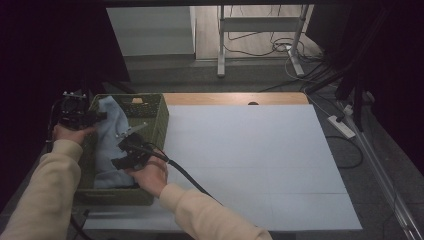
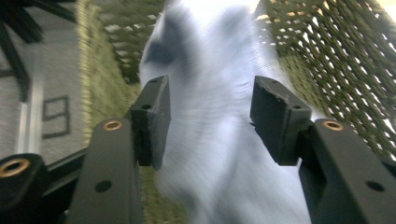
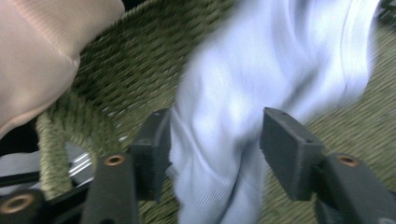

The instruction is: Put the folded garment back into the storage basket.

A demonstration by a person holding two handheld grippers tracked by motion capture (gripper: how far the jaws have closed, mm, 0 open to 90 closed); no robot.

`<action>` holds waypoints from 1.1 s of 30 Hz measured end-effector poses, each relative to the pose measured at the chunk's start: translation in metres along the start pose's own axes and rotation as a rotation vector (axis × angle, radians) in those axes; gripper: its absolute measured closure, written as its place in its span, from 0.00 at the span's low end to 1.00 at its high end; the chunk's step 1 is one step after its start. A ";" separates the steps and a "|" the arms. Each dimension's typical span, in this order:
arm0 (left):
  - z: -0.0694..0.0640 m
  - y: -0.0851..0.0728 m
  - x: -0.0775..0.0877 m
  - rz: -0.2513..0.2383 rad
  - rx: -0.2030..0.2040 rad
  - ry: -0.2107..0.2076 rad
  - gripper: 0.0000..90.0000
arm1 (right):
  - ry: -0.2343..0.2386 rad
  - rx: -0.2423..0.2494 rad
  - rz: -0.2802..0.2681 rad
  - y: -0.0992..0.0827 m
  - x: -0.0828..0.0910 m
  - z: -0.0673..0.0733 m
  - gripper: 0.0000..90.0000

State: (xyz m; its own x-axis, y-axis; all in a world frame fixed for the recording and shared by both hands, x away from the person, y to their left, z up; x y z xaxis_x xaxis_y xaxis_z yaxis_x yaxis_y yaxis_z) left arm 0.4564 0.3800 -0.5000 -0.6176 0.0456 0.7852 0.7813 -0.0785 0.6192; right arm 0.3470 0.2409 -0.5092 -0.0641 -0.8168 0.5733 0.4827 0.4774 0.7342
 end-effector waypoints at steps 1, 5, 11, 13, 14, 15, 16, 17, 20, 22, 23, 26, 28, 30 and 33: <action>-0.001 0.000 -0.001 -0.001 -0.008 -0.001 0.49 | 0.001 0.002 -0.005 0.001 0.002 0.000 0.44; -0.005 0.004 0.000 -0.024 -0.007 -0.008 0.42 | 0.020 -0.027 -0.040 0.007 0.011 -0.005 0.44; -0.006 0.004 0.003 -0.029 -0.013 -0.010 0.41 | 0.050 -0.058 -0.070 0.005 0.019 -0.010 0.44; -0.008 0.004 0.005 -0.036 -0.015 -0.017 0.41 | 0.078 -0.074 -0.087 0.003 0.022 -0.012 0.44; -0.008 0.004 0.006 -0.041 -0.016 -0.018 0.41 | 0.085 -0.076 -0.095 0.003 0.023 -0.012 0.44; -0.009 0.005 0.008 -0.052 -0.017 -0.023 0.41 | 0.091 -0.078 -0.100 0.003 0.024 -0.013 0.44; -0.010 0.006 0.009 -0.060 -0.019 -0.026 0.41 | 0.102 -0.075 -0.108 0.002 0.026 -0.013 0.45; -0.011 0.006 0.011 -0.065 -0.021 -0.029 0.42 | 0.106 -0.073 -0.114 0.002 0.027 -0.014 0.45; -0.014 0.008 0.015 -0.082 -0.028 -0.041 0.42 | 0.119 -0.066 -0.131 0.003 0.032 -0.015 0.45; -0.016 0.009 0.017 -0.087 -0.031 -0.044 0.42 | 0.128 -0.062 -0.140 0.003 0.035 -0.015 0.45; -0.016 0.009 0.017 -0.087 -0.031 -0.044 0.42 | 0.128 -0.062 -0.140 0.003 0.035 -0.015 0.45; -0.017 0.009 0.021 -0.091 -0.031 -0.053 0.43 | 0.139 -0.062 -0.151 0.002 0.038 -0.016 0.45; -0.017 0.009 0.022 -0.091 -0.030 -0.055 0.43 | 0.142 -0.061 -0.154 0.001 0.038 -0.017 0.45; -0.017 0.009 0.023 -0.092 -0.028 -0.058 0.43 | 0.144 -0.061 -0.157 0.001 0.039 -0.017 0.45; -0.018 0.008 0.024 -0.094 -0.030 -0.060 0.43 | 0.147 -0.062 -0.160 0.001 0.040 -0.017 0.45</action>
State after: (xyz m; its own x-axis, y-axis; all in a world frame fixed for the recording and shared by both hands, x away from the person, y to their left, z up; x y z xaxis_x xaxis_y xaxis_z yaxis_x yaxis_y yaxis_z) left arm 0.4462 0.3628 -0.4761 -0.6809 0.1135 0.7235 0.7166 -0.1004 0.6902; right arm 0.3597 0.2031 -0.4920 -0.0190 -0.9212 0.3887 0.5296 0.3205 0.7854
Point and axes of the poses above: each handheld gripper's, and its own axes: x roughly backward along the jaws, y roughly out of its top, z roughly to its left, the point moved 10 cm from there along -x, roughly forward along the jaws, and after that the axes turned 9 degrees about y, right-handed, at the moved point
